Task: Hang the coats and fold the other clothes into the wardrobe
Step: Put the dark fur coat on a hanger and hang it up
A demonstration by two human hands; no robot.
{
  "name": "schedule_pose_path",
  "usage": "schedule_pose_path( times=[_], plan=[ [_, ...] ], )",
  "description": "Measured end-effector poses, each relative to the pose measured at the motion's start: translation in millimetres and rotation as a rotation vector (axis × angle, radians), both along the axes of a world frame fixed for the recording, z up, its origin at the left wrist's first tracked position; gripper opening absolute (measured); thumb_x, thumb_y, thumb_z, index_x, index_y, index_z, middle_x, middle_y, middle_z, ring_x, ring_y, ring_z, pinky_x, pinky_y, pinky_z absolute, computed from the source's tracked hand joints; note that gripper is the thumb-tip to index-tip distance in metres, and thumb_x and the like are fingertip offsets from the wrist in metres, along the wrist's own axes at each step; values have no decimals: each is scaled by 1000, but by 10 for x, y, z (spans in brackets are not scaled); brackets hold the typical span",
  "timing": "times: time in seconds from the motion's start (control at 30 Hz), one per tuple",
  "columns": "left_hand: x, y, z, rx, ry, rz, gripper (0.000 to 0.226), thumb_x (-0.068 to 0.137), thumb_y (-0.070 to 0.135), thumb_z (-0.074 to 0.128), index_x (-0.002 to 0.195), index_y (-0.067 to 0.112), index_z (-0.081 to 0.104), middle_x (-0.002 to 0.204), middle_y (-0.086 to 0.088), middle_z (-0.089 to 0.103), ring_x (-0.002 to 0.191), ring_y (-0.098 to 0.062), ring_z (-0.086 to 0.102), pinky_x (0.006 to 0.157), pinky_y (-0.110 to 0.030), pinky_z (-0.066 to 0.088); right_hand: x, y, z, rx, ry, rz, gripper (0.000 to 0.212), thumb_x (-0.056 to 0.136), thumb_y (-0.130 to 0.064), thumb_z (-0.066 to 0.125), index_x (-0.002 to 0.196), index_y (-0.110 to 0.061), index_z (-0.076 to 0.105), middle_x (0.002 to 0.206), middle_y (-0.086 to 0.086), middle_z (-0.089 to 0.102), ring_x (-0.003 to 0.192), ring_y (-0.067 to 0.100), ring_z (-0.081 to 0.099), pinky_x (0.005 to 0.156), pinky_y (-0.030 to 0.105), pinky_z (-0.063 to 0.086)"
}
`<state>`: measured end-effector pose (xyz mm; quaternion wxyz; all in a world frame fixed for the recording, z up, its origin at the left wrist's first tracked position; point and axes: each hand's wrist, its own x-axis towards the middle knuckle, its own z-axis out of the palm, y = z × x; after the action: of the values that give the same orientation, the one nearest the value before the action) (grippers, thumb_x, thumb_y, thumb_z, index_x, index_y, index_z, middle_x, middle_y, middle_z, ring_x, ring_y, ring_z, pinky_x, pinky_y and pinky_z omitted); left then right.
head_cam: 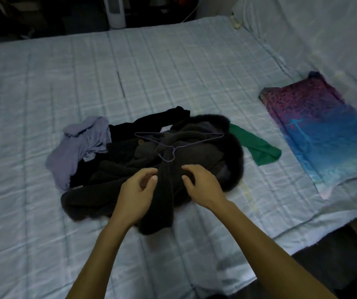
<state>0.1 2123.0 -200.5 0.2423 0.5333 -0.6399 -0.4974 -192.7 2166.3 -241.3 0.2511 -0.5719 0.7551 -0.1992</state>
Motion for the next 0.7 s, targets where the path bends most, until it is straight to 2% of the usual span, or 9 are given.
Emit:
schedule_pose_path(
  times=[0.13,0.2,0.27,0.33,0.37,0.43,0.5,0.6,0.7],
  plan=[
    [-444,-419,-405,41,-73,48,19,93,22,55,110,27,63,101,19,64,93,9,59,82,-12,45,-355,-880,-562,7,83,141,49,94,-29,52,140,-18,40,141,4,44,129,23,41,106,39,36],
    [-636,-573,-631,58,-105,48,19,94,22,55,110,30,62,100,25,61,92,15,56,75,-1,41,-477,-1255,-880,87,167,229,59,93,-26,53,147,-19,28,149,6,32,139,26,25,112,41,25],
    [-798,-693,-835,69,-130,62,19,94,21,55,109,29,62,100,25,61,91,16,55,72,1,40,-573,-1524,-1191,219,234,314,72,91,-23,57,150,-21,15,155,8,20,144,28,10,115,46,14],
    [-932,-792,-991,83,-144,81,19,94,20,54,109,29,62,100,22,61,91,15,56,72,1,40,-645,-1683,-1480,318,277,381,81,89,-24,61,151,-23,8,154,9,19,144,31,7,116,53,5],
    [-986,-835,-1052,93,-147,89,19,94,20,54,110,28,63,101,21,62,92,13,56,72,0,41,-663,-1726,-1591,334,307,406,81,88,-26,62,150,-23,10,152,10,24,143,33,12,115,56,3],
    [-1069,-904,-1143,101,-156,106,20,94,19,54,111,26,63,104,18,63,93,10,58,75,-2,43,-672,-1774,-1740,322,383,456,74,88,-30,61,148,-25,19,143,12,35,135,36,26,113,57,8],
    [-1112,-952,-1192,96,-163,134,21,94,18,55,111,26,64,105,15,65,95,7,60,79,-7,45,-661,-1784,-1786,295,419,515,63,89,-41,57,144,-29,29,135,13,42,126,37,33,108,52,22],
    [-1217,-1047,-1208,68,-146,193,20,94,15,55,110,23,64,105,5,68,97,-6,64,86,-25,51,-749,-1736,-1762,212,306,524,55,91,-48,53,141,-31,37,131,13,40,113,36,43,94,45,36],
    [-1434,-1186,-1140,9,-126,213,19,94,16,53,109,22,64,104,0,69,97,-10,65,86,-27,52,-972,-1675,-1673,26,159,375,47,93,-41,52,137,-26,44,127,9,40,95,31,54,83,41,42]
  ],
)
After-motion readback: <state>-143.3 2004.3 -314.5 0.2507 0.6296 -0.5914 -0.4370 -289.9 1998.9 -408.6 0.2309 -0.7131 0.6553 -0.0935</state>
